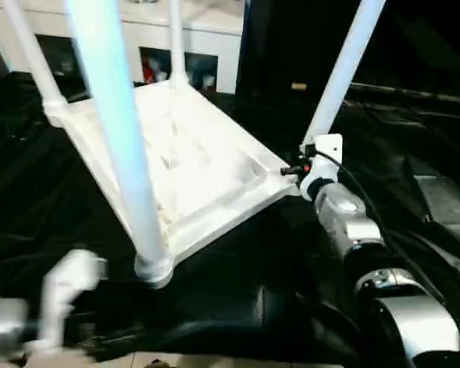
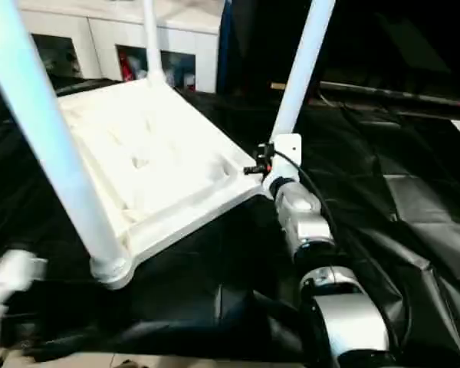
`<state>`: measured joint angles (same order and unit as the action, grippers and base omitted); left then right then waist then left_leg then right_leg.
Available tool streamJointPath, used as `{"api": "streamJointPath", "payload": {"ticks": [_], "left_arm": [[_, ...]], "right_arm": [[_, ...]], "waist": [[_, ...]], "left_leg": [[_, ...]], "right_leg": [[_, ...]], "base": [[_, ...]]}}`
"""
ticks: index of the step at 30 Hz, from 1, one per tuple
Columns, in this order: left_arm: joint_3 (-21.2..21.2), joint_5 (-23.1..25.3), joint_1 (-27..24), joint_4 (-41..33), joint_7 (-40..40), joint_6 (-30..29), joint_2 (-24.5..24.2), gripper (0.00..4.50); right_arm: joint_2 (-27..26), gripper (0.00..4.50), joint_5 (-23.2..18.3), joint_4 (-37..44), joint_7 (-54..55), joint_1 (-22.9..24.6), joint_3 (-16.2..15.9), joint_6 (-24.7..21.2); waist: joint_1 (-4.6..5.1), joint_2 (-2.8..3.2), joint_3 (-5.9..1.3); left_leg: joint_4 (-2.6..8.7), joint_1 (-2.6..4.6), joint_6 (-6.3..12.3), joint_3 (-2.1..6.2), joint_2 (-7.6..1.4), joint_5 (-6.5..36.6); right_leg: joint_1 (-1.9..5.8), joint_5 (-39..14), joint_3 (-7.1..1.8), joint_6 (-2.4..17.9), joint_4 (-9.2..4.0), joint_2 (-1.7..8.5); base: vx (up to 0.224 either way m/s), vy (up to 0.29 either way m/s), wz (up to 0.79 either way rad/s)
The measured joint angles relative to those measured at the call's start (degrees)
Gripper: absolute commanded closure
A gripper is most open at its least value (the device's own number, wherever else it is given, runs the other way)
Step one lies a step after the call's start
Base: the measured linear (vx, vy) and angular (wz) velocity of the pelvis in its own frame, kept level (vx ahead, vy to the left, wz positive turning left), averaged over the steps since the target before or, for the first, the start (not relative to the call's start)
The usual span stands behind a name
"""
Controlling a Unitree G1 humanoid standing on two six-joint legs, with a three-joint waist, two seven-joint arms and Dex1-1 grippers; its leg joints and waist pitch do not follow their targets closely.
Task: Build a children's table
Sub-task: Rotate table base
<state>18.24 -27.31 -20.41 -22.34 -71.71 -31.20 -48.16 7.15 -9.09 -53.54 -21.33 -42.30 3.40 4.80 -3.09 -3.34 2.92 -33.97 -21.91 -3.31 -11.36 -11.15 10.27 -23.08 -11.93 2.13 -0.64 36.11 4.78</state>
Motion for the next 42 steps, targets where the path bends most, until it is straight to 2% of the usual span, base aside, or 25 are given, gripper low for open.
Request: {"api": "streamJointPath", "payload": {"ticks": [3, 5, 8, 11, 14, 17, 22, 25, 29, 33, 36, 39, 42], "left_arm": [[4.03, -0.69, 0.95, 4.99, -1.08, 0.28, -2.11, 0.00], [5.06, -2.73, 3.15, 7.01, -1.14, 0.21, -1.74, 0.00], [5.75, -5.47, 7.34, 8.50, -0.90, 0.43, 0.25, 0.00], [4.92, -8.14, 11.62, 8.56, -0.31, 0.83, 3.51, 0.00], [2.01, -11.16, 15.85, 8.26, 0.61, 0.33, 7.15, 0.00], [-1.21, -11.31, 19.77, 8.17, 1.98, 0.27, 10.29, 0.00], [-5.77, -11.26, 23.45, 8.43, 2.75, 0.51, 13.91, 0.00], [-10.62, -10.27, 28.33, 8.79, 4.79, 2.01, 18.87, 0.00], [-14.79, -9.68, 31.55, 9.00, 5.61, 2.67, 21.73, 0.00], [-19.29, -8.22, 34.28, 9.67, 5.86, 2.76, 25.16, 0.00], [-23.32, -6.46, 36.88, 10.90, 6.16, 3.35, 28.28, 0.00], [-27.15, -4.60, 38.82, 12.39, 6.29, 5.37, 30.91, 0.00], [-30.06, -0.47, 41.64, 15.71, 8.17, 8.84, 34.09, 0.00]], "right_arm": [[0.08, 4.48, 1.67, 3.00, -7.17, 3.70, -5.13, -0.78], [0.17, 4.48, 2.88, 4.05, -8.50, 6.04, -6.93, -1.39], [0.42, 4.48, 3.14, 8.61, -9.07, 9.61, -8.02, -3.21], [1.15, 4.48, 4.10, 13.34, -7.83, 12.54, -8.41, -5.05], [1.59, 4.48, 5.16, 14.74, -4.70, 13.68, -8.23, -7.26], [1.29, 4.48, 5.35, 14.32, -2.29, 14.27, -8.00, -9.27], [0.62, 4.48, 6.30, 14.03, -0.84, 14.20, -8.08, -10.81], [-0.48, 4.48, 6.68, 11.23, -0.21, 12.37, -8.36, -11.23], [-1.56, 4.48, 7.01, 8.11, -0.26, 10.22, -8.53, -10.69], [-1.96, 4.48, 7.51, 4.58, -0.25, 8.62, -8.38, -10.30], [-2.17, 4.48, 7.57, 2.00, -0.38, 7.29, -8.25, -9.03], [-2.23, 4.48, 7.62, 0.78, -0.45, 6.41, -8.25, -8.51], [-2.77, 4.48, 7.70, -0.64, -0.42, 5.49, -8.24, -7.85]], "waist": [[0.06, 0.05, 0.03], [-0.23, 0.13, 0.08], [-0.58, 0.10, 0.06], [-0.54, 0.04, 0.02], [-0.46, 0.00, 0.00], [-0.39, 0.00, 0.00], [-0.29, -0.04, -0.03], [-0.42, -0.04, -0.02], [-0.33, -0.05, -0.04], [-0.38, -0.08, -0.04], [-0.06, -0.08, -0.04], [0.42, -0.08, -0.04], [0.79, -0.07, -0.03]], "left_leg": [[-0.01, 0.01, -0.09, 0.02, -0.21, -0.05], [-0.02, 0.00, -0.13, 0.01, -0.24, -0.08], [-0.03, 0.02, -0.20, 0.01, -0.29, -0.12], [-0.03, 0.16, -0.29, 0.01, -0.37, -0.17], [-0.02, 0.56, -0.38, -0.01, -0.43, -0.22], [0.01, 0.64, -0.42, -0.01, -0.47, -0.24], [0.01, 0.64, -0.56, -0.01, -0.49, -0.33], [0.01, 0.61, -0.56, -0.01, -0.50, -0.33], [0.01, 0.60, -0.57, -0.01, -0.52, -0.35], [-0.04, 0.49, -0.56, -0.05, -0.52, -0.35], [-0.04, 0.49, -0.56, -0.07, -0.52, -0.35], [-0.04, 0.50, -0.56, -0.06, -0.59, -0.35], [-0.04, 0.51, -0.57, -0.06, -0.65, -0.35]], "right_leg": [[0.01, 0.01, -0.03, 0.03, -0.05, -0.22], [0.01, 0.02, -0.02, 0.05, -0.06, -0.24], [0.04, 0.05, -0.01, 0.10, -0.04, -0.28], [0.12, 0.13, -0.01, 0.22, -0.02, -0.36], [0.40, 0.16, 0.00, 0.26, 0.06, -0.39], [0.39, 0.14, 0.00, 0.21, 0.08, -0.44], [0.36, 0.32, 0.01, 0.40, 0.09, -0.46], [0.36, 0.32, 0.01, 0.40, 0.08, -0.46], [0.35, 0.31, 0.03, 0.39, 0.09, -0.48], [0.27, 0.31, 0.01, 0.39, 0.04, -0.47], [0.24, 0.31, -0.01, 0.39, 0.04, -0.48], [0.19, 0.31, 0.03, 0.39, 0.04, -0.53], [0.18, 0.31, 0.04, 0.39, 0.04, -0.58]], "base": [[0.000, 0.000, 0.00], [0.000, 0.000, 0.00], [0.000, 0.000, 0.00], [0.000, 0.000, 0.00], [0.000, 0.000, 0.00], [0.000, 0.000, 0.00], [0.000, 0.000, 0.00], [0.000, 0.000, 0.00], [0.000, 0.000, 0.00], [0.000, 0.000, 0.00], [0.000, 0.000, 0.00], [0.000, 0.000, 0.00], [0.000, 0.000, 0.00]]}}
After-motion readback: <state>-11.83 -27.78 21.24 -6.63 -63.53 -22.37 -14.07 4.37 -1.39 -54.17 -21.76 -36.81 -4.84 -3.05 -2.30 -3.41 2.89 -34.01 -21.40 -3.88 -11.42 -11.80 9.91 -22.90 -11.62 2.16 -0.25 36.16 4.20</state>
